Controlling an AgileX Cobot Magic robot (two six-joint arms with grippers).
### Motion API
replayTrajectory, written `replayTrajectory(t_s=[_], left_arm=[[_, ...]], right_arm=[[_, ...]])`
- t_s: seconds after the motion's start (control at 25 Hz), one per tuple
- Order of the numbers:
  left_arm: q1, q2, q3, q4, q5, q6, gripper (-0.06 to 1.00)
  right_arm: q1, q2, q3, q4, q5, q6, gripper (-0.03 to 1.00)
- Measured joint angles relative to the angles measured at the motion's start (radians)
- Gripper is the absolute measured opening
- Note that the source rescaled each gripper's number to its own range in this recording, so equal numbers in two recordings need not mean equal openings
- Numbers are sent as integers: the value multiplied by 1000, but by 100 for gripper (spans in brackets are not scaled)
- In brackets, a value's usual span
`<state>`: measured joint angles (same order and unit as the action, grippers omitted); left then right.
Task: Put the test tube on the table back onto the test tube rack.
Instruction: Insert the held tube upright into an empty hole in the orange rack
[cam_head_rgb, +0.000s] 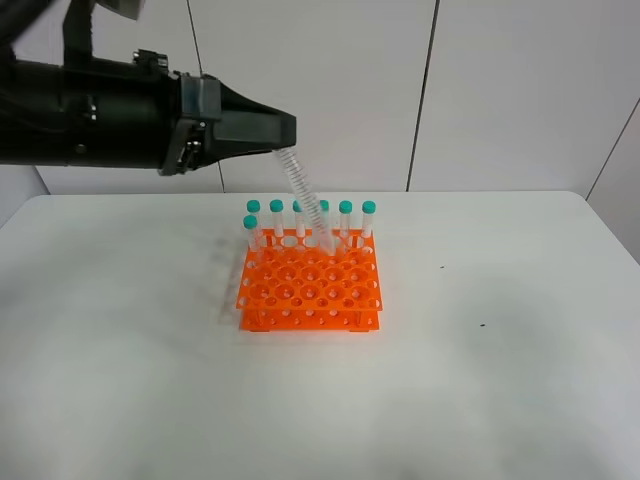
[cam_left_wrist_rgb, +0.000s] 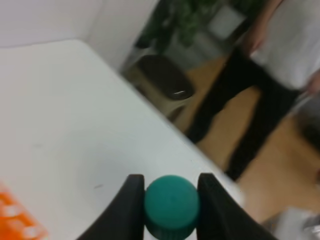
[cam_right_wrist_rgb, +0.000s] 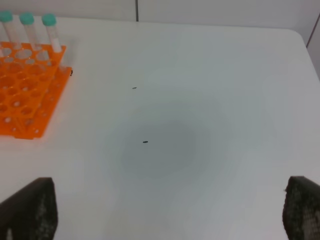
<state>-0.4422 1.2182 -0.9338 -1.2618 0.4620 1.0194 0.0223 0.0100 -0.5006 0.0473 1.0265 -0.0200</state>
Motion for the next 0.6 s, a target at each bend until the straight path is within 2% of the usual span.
replayTrajectory(t_s=[0.16,0.24,0.32,0.44,0.52,0.6], left_arm=[[0,-55,0,283,-137,-112,0],[0,-62,0,391,-199,-158,0],[0,-63,0,477,-237,-191,0],[0,-63,0,562,-292,-239,0],[0,-63,0,659,-325,-317,0],[0,-64,14,837,-374,-455,0]], right_arm=[[0,0,0,0,0,0,100],[0,0,0,0,0,0,100],[0,0,0,1,0,0,100],[0,0,0,1,0,0,100],[0,0,0,1,0,0,100],[0,0,0,1,0,0,100]])
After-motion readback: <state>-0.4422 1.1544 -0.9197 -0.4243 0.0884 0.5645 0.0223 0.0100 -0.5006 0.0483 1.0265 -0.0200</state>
